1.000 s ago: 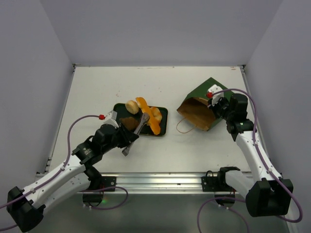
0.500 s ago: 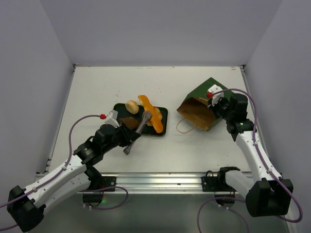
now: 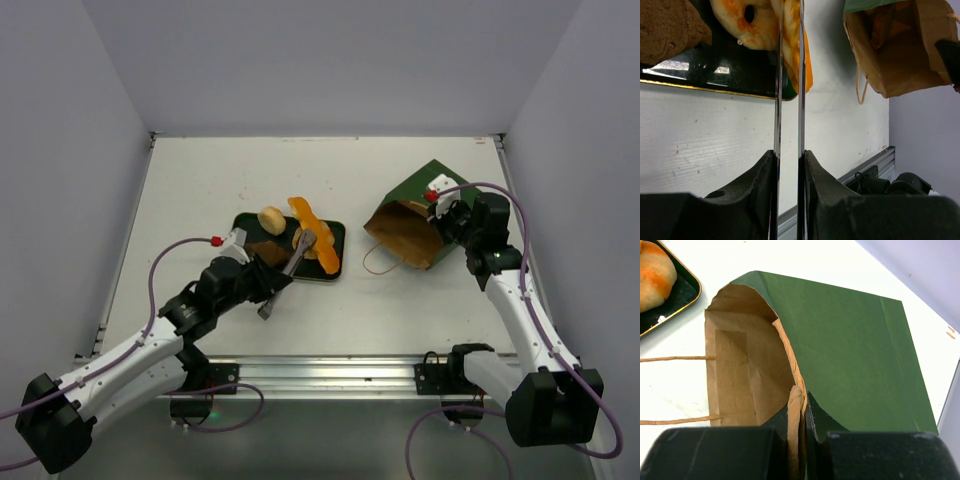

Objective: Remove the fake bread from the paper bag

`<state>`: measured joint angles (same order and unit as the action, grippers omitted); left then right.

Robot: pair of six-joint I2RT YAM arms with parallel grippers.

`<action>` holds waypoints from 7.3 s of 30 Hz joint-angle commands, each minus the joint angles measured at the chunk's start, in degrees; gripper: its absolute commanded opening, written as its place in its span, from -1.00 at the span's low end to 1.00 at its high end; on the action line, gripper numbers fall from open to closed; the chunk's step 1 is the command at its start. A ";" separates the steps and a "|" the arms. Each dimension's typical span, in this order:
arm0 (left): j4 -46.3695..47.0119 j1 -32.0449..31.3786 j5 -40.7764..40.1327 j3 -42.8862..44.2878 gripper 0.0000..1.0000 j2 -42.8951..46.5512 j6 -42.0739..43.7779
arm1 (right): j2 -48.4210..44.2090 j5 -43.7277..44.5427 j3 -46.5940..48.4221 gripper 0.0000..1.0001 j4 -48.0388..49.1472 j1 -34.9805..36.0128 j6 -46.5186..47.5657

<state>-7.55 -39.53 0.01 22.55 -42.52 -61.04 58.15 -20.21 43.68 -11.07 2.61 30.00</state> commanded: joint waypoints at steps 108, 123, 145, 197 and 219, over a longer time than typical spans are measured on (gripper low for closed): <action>-19.70 0.77 4.99 12.08 -0.44 10.97 11.55 | -1.02 -3.17 0.70 -0.99 -0.87 -0.15 2.34; -3.88 0.33 27.32 9.63 -0.73 6.40 14.90 | -3.31 -17.67 2.81 -1.00 -15.72 -0.94 25.45; 31.71 -11.89 22.41 2.75 -0.70 -16.68 6.89 | -1.02 -22.59 7.12 -1.00 -22.59 -7.27 23.18; 29.96 -13.47 5.26 47.06 -0.07 -70.94 2.42 | -3.75 -23.65 1.76 -1.00 -11.96 -7.10 10.52; 33.39 -14.00 8.87 49.17 -0.06 -73.93 0.66 | -3.13 -24.09 1.14 -1.00 -11.43 -7.01 10.26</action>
<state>23.00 -53.08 8.75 68.60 -114.80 -59.53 55.33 -40.86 44.95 -24.38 -4.32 41.36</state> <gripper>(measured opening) 0.471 0.047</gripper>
